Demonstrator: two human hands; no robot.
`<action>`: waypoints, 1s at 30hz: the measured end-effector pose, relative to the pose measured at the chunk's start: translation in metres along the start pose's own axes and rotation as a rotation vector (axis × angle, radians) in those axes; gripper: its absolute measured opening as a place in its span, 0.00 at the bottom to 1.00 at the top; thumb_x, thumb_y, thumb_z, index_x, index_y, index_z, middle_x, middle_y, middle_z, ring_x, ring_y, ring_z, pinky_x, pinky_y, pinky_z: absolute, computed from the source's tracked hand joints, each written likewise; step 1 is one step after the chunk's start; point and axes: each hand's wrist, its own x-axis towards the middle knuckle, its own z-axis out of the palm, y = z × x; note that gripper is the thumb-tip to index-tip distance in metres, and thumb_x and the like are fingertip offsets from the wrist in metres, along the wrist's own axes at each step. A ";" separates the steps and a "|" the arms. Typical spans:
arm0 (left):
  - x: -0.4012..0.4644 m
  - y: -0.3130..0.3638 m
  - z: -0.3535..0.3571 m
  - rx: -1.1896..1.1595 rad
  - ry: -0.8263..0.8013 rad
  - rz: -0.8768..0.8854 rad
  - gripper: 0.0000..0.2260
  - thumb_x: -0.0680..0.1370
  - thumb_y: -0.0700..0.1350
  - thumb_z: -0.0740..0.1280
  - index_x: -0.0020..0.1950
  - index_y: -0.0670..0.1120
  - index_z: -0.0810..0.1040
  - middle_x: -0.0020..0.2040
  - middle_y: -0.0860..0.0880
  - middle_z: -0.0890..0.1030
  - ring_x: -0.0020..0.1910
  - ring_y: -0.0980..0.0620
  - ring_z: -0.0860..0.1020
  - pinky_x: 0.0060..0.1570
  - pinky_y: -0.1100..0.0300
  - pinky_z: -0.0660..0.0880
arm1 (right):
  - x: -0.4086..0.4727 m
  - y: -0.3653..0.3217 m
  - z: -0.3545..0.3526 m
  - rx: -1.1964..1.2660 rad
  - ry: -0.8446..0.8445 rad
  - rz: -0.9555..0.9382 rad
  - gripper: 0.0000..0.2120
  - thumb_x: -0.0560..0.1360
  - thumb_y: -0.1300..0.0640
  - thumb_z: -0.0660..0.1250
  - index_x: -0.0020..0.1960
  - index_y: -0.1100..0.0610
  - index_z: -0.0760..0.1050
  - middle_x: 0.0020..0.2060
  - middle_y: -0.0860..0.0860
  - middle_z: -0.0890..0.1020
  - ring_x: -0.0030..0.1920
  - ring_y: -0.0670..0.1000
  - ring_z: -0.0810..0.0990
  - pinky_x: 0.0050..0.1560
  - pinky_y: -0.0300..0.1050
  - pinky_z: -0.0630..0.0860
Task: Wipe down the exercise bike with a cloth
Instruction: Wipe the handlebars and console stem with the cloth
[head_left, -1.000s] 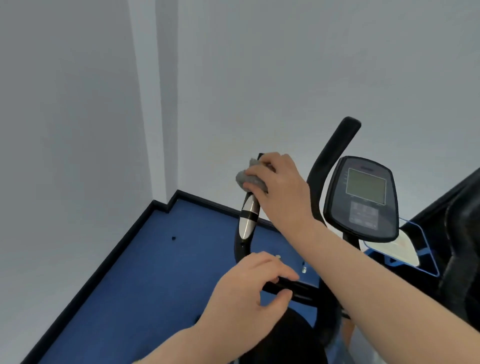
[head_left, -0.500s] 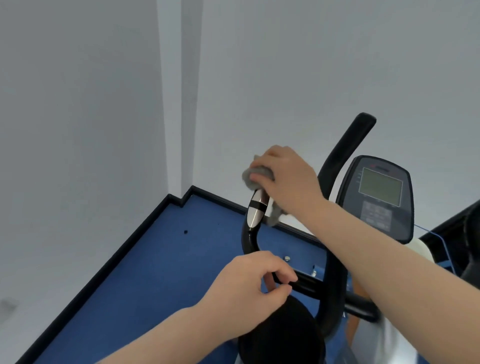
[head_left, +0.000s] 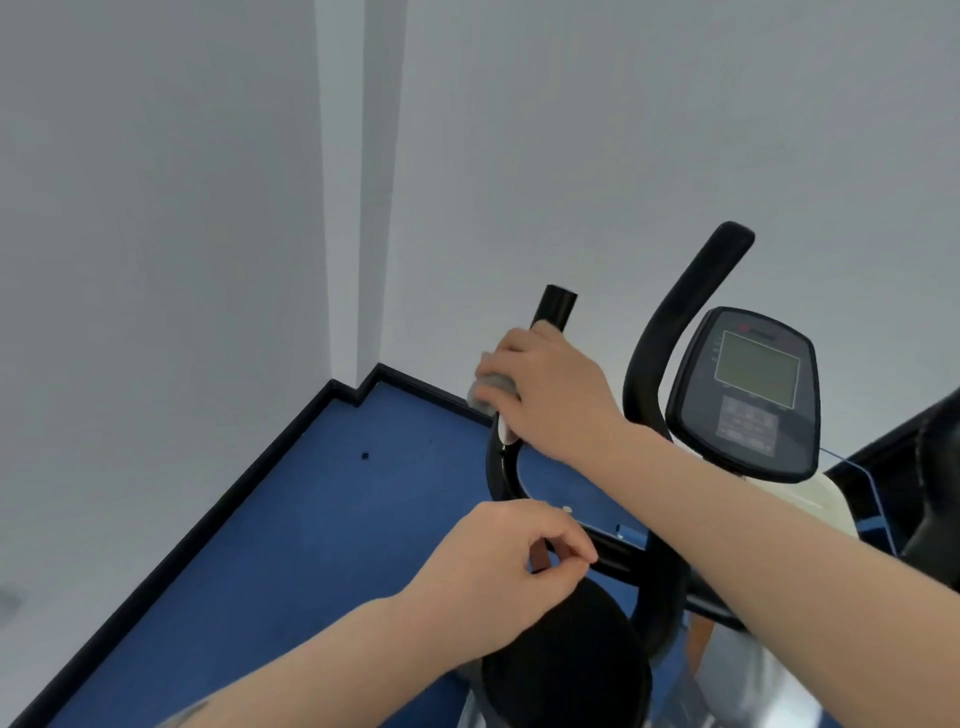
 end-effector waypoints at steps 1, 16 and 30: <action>0.000 0.000 0.000 0.001 -0.004 0.003 0.06 0.77 0.48 0.68 0.50 0.58 0.81 0.46 0.63 0.81 0.43 0.58 0.78 0.41 0.72 0.73 | -0.001 -0.005 -0.001 0.002 -0.072 -0.040 0.08 0.77 0.49 0.63 0.51 0.47 0.80 0.50 0.43 0.76 0.54 0.47 0.68 0.42 0.41 0.67; 0.001 -0.002 -0.002 0.100 0.067 0.102 0.04 0.76 0.49 0.68 0.48 0.55 0.82 0.43 0.59 0.82 0.46 0.60 0.79 0.47 0.66 0.76 | 0.043 -0.014 -0.020 -0.407 -0.210 0.185 0.07 0.66 0.66 0.58 0.41 0.56 0.68 0.37 0.48 0.65 0.46 0.51 0.62 0.32 0.43 0.59; 0.049 -0.022 -0.039 0.193 0.393 0.015 0.18 0.79 0.43 0.67 0.68 0.54 0.75 0.65 0.64 0.73 0.64 0.63 0.70 0.65 0.61 0.70 | 0.020 0.038 -0.016 0.311 0.393 0.391 0.15 0.79 0.52 0.63 0.65 0.48 0.74 0.55 0.48 0.72 0.51 0.48 0.73 0.46 0.41 0.67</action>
